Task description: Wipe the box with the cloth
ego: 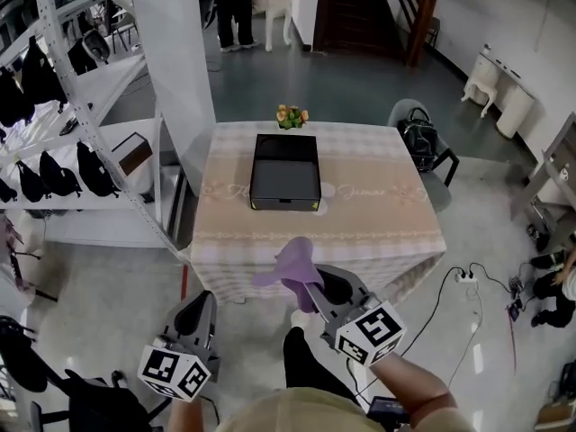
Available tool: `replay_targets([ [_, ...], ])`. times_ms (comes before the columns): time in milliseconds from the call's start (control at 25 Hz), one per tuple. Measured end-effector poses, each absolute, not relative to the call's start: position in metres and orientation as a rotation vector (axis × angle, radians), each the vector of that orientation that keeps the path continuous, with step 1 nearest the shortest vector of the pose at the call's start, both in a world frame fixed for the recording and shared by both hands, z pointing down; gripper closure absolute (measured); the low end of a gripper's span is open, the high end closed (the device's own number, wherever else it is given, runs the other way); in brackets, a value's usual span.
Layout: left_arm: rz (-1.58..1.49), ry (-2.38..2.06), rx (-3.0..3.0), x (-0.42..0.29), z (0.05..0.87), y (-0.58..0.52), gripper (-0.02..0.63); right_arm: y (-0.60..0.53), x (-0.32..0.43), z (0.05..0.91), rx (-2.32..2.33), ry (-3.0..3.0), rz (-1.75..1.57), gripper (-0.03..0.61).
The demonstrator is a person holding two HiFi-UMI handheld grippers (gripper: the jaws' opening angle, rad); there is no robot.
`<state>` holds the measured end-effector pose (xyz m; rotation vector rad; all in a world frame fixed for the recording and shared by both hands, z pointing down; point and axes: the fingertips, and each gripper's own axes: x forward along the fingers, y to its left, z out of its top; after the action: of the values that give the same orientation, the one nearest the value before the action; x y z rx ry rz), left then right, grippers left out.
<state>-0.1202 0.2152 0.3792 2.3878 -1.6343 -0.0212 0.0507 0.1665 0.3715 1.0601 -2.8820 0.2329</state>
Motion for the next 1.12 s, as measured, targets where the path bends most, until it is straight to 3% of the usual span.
replay_targets([
  [520,-0.054,-1.670,2.359,-0.111,0.376,0.017,0.598,-0.019,0.036,0.370,0.932,-2.897,0.198,0.522],
  [1120,0.077,-1.688,2.295,-0.122,0.399,-0.052,0.598,-0.112,0.016,0.369,0.882,-2.937,0.202,0.522],
])
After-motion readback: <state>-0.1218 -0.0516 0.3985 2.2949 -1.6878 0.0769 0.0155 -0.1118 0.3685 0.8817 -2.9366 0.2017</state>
